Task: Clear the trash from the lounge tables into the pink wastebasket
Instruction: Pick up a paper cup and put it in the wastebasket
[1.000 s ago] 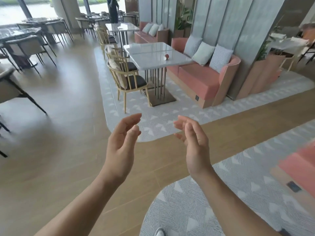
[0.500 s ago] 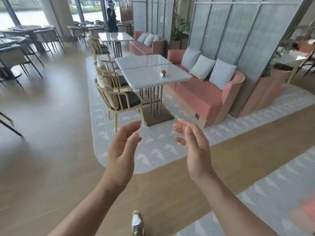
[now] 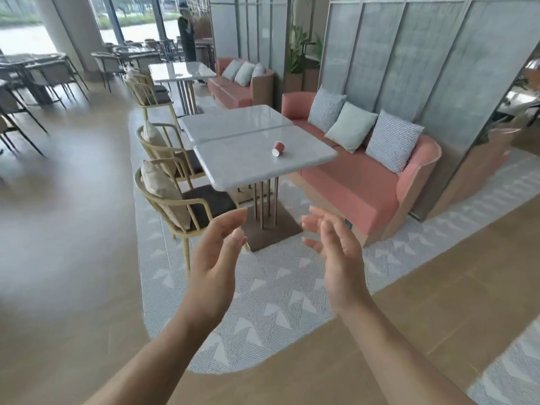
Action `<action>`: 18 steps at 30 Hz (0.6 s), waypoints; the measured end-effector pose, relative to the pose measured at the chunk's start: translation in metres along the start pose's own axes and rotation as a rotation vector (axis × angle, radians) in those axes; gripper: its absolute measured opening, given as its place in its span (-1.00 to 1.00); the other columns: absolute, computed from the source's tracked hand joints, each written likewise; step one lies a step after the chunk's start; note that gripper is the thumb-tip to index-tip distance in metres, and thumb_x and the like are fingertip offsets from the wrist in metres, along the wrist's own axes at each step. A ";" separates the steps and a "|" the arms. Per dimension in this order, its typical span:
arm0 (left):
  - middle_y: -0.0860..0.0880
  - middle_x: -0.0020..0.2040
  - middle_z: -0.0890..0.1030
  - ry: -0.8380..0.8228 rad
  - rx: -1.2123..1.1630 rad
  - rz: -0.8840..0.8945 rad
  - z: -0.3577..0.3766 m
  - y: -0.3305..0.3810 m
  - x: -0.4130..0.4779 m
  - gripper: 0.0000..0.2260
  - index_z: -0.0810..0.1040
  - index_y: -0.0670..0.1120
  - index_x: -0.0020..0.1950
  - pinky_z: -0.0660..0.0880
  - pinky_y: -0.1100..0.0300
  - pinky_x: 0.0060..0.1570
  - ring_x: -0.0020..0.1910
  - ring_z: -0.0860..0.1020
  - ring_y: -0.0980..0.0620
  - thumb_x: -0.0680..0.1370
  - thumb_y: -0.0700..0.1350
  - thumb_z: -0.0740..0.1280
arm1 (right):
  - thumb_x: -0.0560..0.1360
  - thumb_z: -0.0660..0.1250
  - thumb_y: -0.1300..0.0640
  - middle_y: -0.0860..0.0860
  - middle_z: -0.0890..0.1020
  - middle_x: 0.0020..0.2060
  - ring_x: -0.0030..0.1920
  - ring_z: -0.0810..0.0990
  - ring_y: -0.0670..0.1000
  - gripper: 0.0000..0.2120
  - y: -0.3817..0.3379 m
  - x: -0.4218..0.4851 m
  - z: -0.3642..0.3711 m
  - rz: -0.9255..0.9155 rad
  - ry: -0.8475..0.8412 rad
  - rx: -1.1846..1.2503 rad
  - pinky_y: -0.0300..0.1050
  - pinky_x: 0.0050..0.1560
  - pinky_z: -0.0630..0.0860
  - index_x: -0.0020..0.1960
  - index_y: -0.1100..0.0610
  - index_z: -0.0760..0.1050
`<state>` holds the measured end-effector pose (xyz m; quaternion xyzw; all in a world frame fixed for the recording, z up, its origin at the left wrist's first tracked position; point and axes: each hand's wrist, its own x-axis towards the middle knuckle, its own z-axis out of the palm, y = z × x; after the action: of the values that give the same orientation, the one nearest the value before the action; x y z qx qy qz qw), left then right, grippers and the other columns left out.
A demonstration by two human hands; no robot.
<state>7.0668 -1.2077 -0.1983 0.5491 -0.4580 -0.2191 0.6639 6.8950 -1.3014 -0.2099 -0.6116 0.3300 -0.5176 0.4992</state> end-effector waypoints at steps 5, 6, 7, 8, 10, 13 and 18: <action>0.17 0.28 0.66 -0.026 0.010 -0.027 0.036 -0.056 0.102 -0.60 0.60 0.05 0.35 0.57 -0.02 0.32 0.34 0.59 0.15 0.60 0.16 0.22 | 0.57 0.19 -0.48 -0.16 0.69 0.19 0.29 0.65 -0.07 -0.48 0.053 0.107 -0.003 0.016 0.016 0.004 -0.06 0.26 0.61 0.33 -0.21 0.58; 0.16 0.28 0.66 -0.027 0.006 -0.030 0.045 -0.067 0.122 -0.61 0.60 0.06 0.35 0.56 -0.03 0.33 0.35 0.59 0.14 0.59 0.15 0.22 | 0.57 0.20 -0.47 -0.15 0.69 0.19 0.29 0.65 -0.07 -0.49 0.065 0.130 -0.004 0.019 0.017 0.008 -0.05 0.26 0.61 0.33 -0.21 0.58; 0.15 0.27 0.66 -0.025 -0.004 -0.034 0.054 -0.079 0.142 -0.62 0.60 0.07 0.34 0.56 -0.05 0.34 0.36 0.59 0.13 0.59 0.15 0.23 | 0.58 0.20 -0.46 -0.14 0.69 0.19 0.28 0.65 -0.07 -0.51 0.077 0.153 -0.007 0.025 0.019 0.013 -0.04 0.26 0.60 0.32 -0.20 0.58; 0.14 0.28 0.66 -0.021 -0.012 -0.037 0.064 -0.092 0.164 -0.63 0.60 0.07 0.33 0.55 -0.08 0.35 0.36 0.59 0.11 0.59 0.15 0.24 | 0.59 0.20 -0.44 -0.14 0.69 0.19 0.28 0.65 -0.07 -0.53 0.090 0.179 -0.009 0.031 0.021 0.018 -0.04 0.26 0.61 0.31 -0.20 0.59; 0.15 0.28 0.66 -0.007 -0.004 -0.033 0.086 -0.114 0.211 -0.63 0.61 0.08 0.33 0.54 -0.12 0.37 0.37 0.58 0.12 0.59 0.15 0.24 | 0.61 0.19 -0.37 -0.14 0.69 0.17 0.27 0.65 -0.07 -0.58 0.114 0.232 -0.015 0.038 0.015 0.018 -0.01 0.25 0.61 0.31 -0.20 0.59; 0.15 0.28 0.66 0.014 0.001 -0.043 0.118 -0.140 0.282 -0.62 0.61 0.05 0.34 0.52 -0.15 0.40 0.37 0.58 0.14 0.59 0.14 0.25 | 0.60 0.20 -0.35 -0.16 0.70 0.14 0.25 0.65 -0.09 -0.59 0.140 0.314 -0.022 0.072 -0.007 0.033 -0.01 0.25 0.62 0.28 -0.20 0.60; 0.18 0.33 0.64 0.019 0.035 -0.048 0.157 -0.173 0.388 -0.62 0.60 0.09 0.35 0.50 -0.12 0.42 0.40 0.55 0.14 0.60 0.18 0.24 | 0.57 0.23 -0.32 -0.20 0.69 0.13 0.25 0.65 -0.13 -0.52 0.163 0.434 -0.024 0.069 -0.032 0.053 -0.18 0.22 0.61 0.32 -0.07 0.58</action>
<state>7.1583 -1.6506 -0.2197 0.5734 -0.4420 -0.2220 0.6531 6.9970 -1.7538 -0.2339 -0.5947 0.3288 -0.4988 0.5380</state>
